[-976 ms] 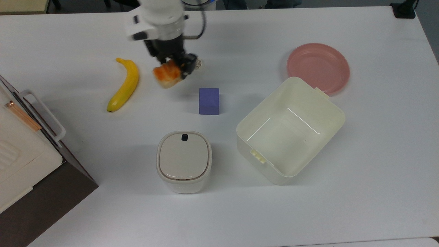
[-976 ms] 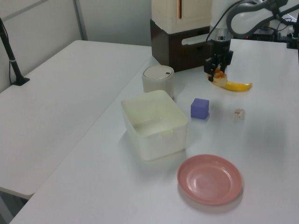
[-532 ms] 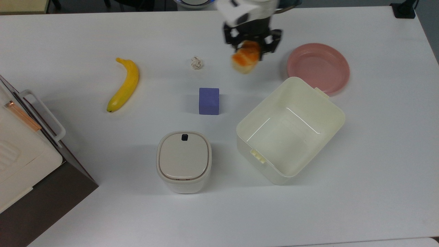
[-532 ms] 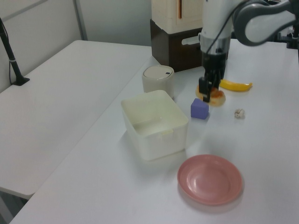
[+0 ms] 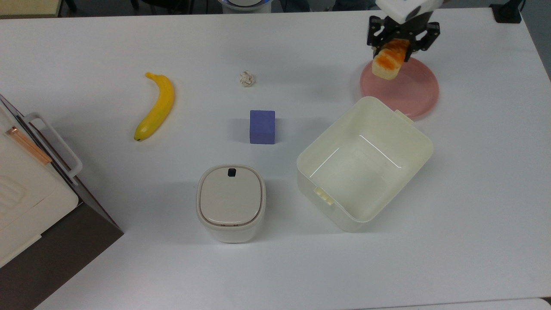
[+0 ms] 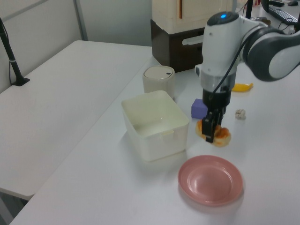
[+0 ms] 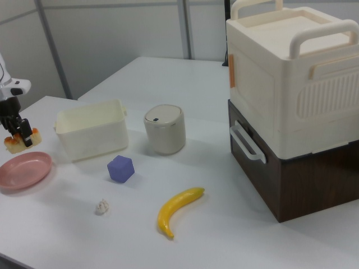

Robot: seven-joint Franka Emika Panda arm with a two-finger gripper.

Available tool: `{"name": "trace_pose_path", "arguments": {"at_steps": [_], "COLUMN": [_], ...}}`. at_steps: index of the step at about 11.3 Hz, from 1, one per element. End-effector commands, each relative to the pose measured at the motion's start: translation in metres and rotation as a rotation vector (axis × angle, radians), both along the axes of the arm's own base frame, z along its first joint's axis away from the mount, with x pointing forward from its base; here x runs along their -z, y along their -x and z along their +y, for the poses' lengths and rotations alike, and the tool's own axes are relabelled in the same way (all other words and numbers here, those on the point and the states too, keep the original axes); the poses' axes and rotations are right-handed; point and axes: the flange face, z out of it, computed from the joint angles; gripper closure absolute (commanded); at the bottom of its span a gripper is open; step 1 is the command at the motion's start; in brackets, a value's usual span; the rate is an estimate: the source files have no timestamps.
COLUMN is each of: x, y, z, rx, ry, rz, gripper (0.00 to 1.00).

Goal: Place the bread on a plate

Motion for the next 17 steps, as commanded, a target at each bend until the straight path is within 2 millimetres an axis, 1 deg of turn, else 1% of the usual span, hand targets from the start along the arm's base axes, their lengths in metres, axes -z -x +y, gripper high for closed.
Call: {"name": "trace_pose_path", "arguments": {"at_steps": [1,2,3,4,5,6,7,8,9,10,11,12,13,15,16,17], "x": [0.037,0.049,0.051,0.048,0.041,0.028,0.006,-0.017,-0.043,-0.068,-0.09,-0.105,-0.112,-0.115,-0.117,-0.124], "y": [-0.013,-0.008,-0.001,0.001,0.001,-0.003,-0.006,-0.01,-0.014,-0.022,-0.03,-0.037,-0.047,-0.059,-0.064,-0.068], "z": [0.019,0.028,0.037,0.038,0.036,0.028,0.012,-0.017,-0.05,-0.092,-0.144,-0.19,-0.238,-0.314,-0.347,-0.363], "rx": [0.047,0.029,0.01,0.009,0.009,0.014,0.017,-0.007,-0.054,-0.117,-0.159,-0.182,-0.2,-0.249,-0.218,-0.185], "ry": [0.04,0.057,0.061,0.059,0.054,0.04,0.033,0.042,0.036,0.023,0.007,-0.008,-0.021,-0.036,-0.044,-0.043], "rz": [0.036,0.046,0.047,0.049,0.047,0.035,0.034,0.061,0.078,0.092,0.105,0.107,0.1,0.092,0.077,0.062], "gripper": [0.04,0.0,0.0,0.0,0.0,0.0,0.0,0.0,0.0,0.0,0.0,0.0,0.0,0.0,0.0,0.0]}}
